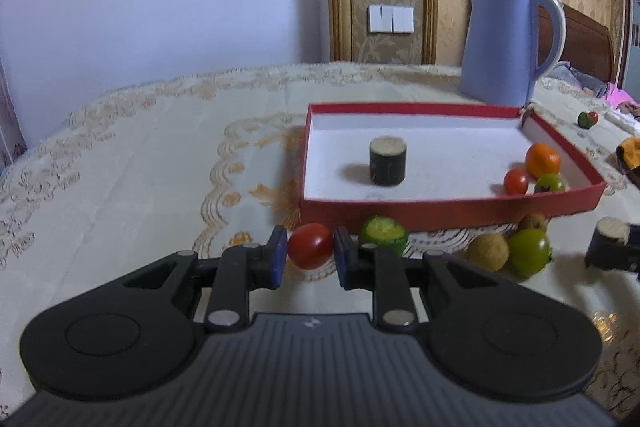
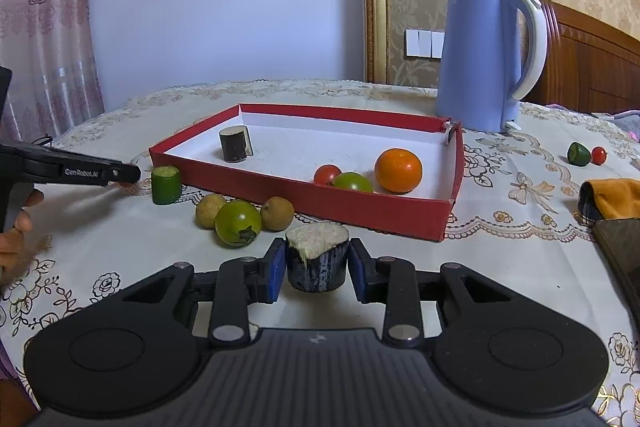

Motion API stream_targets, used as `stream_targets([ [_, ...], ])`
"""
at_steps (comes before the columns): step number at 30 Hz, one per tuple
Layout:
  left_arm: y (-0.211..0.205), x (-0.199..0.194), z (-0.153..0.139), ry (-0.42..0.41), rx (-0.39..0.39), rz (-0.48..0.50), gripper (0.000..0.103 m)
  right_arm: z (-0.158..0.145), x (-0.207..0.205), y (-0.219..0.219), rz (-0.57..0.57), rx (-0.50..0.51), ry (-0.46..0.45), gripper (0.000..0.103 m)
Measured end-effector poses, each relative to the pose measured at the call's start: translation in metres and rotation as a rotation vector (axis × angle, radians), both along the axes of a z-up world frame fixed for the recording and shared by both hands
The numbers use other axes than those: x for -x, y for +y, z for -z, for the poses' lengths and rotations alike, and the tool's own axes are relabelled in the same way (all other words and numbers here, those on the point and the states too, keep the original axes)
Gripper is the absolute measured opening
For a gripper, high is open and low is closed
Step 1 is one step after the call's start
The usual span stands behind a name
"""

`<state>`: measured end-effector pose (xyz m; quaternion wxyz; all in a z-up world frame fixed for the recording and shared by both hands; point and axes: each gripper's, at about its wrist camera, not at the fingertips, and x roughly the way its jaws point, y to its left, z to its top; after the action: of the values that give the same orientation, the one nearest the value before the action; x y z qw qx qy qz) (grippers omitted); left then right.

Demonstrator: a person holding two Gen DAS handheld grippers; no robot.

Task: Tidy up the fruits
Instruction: 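Carry the red tomato into the red tray and open the left tool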

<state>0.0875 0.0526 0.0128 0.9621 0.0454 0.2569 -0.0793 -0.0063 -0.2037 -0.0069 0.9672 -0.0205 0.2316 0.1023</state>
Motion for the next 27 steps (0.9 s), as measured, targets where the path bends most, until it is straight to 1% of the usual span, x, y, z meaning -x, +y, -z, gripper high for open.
stream_targets([
  [4,-0.012,0.002,-0.014,-0.035,-0.001,0.011,0.022,-0.001,0.001,0.001,-0.003,0.0,-0.006,0.032],
  [7,-0.026,-0.005,-0.022,-0.041,-0.005,0.016,0.022,-0.003,0.003,0.0,-0.001,0.002,-0.015,0.032],
  [13,-0.065,-0.033,-0.033,-0.038,-0.025,0.027,0.023,-0.008,0.01,-0.006,0.004,0.0,-0.035,0.032],
  [20,-0.109,-0.072,-0.037,-0.025,-0.069,0.036,0.023,-0.012,0.013,-0.013,0.012,-0.003,-0.045,0.032],
  [27,-0.134,-0.109,-0.03,0.011,-0.105,0.011,0.023,-0.014,0.014,-0.018,0.011,-0.012,-0.05,0.033],
])
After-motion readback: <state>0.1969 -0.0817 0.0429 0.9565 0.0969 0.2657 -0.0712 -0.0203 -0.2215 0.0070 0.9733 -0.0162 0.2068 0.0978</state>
